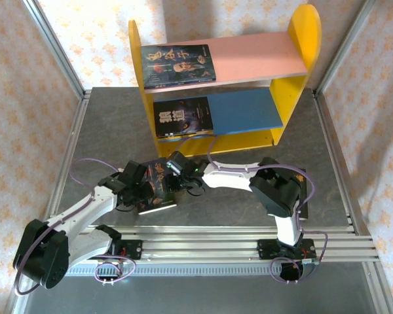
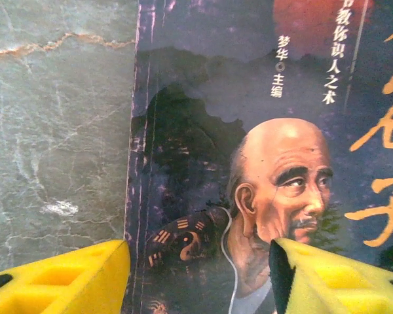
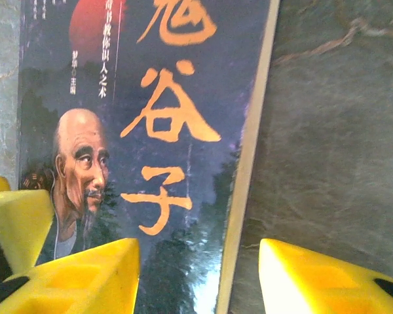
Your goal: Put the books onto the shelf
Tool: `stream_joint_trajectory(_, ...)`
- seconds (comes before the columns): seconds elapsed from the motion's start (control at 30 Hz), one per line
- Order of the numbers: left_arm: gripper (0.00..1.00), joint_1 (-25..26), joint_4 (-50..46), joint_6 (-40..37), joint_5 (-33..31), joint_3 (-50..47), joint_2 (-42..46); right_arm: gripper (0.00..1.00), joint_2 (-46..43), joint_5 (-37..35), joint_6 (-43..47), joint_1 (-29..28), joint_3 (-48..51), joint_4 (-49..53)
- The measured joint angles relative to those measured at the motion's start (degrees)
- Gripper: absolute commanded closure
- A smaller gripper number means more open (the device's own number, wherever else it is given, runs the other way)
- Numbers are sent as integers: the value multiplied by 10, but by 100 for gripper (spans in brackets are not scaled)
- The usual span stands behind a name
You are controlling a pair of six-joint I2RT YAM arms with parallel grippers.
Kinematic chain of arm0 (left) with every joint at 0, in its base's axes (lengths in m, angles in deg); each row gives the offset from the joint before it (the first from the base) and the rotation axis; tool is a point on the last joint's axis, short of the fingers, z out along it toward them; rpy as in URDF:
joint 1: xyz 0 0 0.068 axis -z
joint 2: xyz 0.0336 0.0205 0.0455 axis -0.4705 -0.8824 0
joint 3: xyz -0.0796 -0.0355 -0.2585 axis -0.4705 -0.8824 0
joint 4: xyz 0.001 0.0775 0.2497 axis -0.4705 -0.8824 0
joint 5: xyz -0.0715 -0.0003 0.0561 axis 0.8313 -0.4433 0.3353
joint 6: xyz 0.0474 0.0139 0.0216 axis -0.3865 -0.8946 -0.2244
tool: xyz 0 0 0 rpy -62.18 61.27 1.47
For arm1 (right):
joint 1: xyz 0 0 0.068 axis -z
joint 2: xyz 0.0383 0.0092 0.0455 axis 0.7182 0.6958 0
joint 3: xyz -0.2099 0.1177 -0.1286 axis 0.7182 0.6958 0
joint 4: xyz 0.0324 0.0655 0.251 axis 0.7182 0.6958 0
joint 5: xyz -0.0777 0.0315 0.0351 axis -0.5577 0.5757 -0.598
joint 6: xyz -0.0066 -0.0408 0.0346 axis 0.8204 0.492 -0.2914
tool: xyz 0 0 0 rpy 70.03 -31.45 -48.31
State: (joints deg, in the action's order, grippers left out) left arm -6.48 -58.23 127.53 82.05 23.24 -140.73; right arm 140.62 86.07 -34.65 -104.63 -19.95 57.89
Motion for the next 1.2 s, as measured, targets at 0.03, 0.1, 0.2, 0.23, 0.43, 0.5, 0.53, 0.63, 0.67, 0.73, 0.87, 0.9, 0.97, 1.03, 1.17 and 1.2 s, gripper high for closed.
stream_joint_trajectory(0.03, 41, 0, 7, 0, 2, -2, -4, 54, 3, 2, -2, -2, 0, 0)
stream_joint_trajectory(0.1, 41, 0, 15, 0, 5, -2, -10, 55, 9, 4, -6, -4, 0, 0)
stream_joint_trajectory(0.2, 43, 0, 20, 3, 9, -5, -13, 60, 11, 5, -10, -4, 2, -2)
stream_joint_trajectory(0.23, 43, 0, 21, 4, 9, -5, -15, 62, 11, 6, -12, -4, 5, -5)
stream_joint_trajectory(0.43, 43, 14, 33, 4, 8, -5, -31, 72, -1, 4, -26, -3, 44, -38)
stream_joint_trajectory(0.5, 44, 28, 45, 4, 6, 1, -44, 75, -14, -2, -32, -3, 61, -41)
stream_joint_trajectory(0.53, 44, 36, 53, 4, 5, 3, -51, 77, -23, -7, -35, -2, 71, -41)
stream_joint_trajectory(0.63, 44, 61, 75, 4, 0, 10, -67, 79, -44, -23, -41, 0, 96, -39)
stream_joint_trajectory(0.67, 44, 68, 82, 5, -2, 12, -71, 79, -51, -29, -43, 1, 104, -38)
stream_joint_trajectory(0.73, 44, 83, 99, 8, -2, 14, -80, 80, -69, -43, -50, 1, 123, -36)
stream_joint_trajectory(0.87, 44, 116, 153, 28, 15, 14, -96, 81, -120, -75, -62, 7, 174, -18)
stream_joint_trajectory(0.9, 45, 125, 169, 34, 23, 15, -101, 80, -140, -76, -64, 15, 195, -17)
stream_joint_trajectory(0.97, 45, 145, 208, 43, 44, 21, -117, 80, -180, -76, -68, 36, 233, -7)
stream_joint_trajectory(1.03, 45, 165, 247, 54, 64, 33, -146, 79, -215, -82, -70, 62, 262, 11)
stream_joint_trajectory(1.17, 47, 192, 300, 69, 94, 57, -197, 69, -275, -98, -66, 106, 293, 51)
stream_joint_trajectory(1.2, 47, 195, 306, 71, 99, 64, -206, 66, -291, -102, -63, 115, 296, 64)
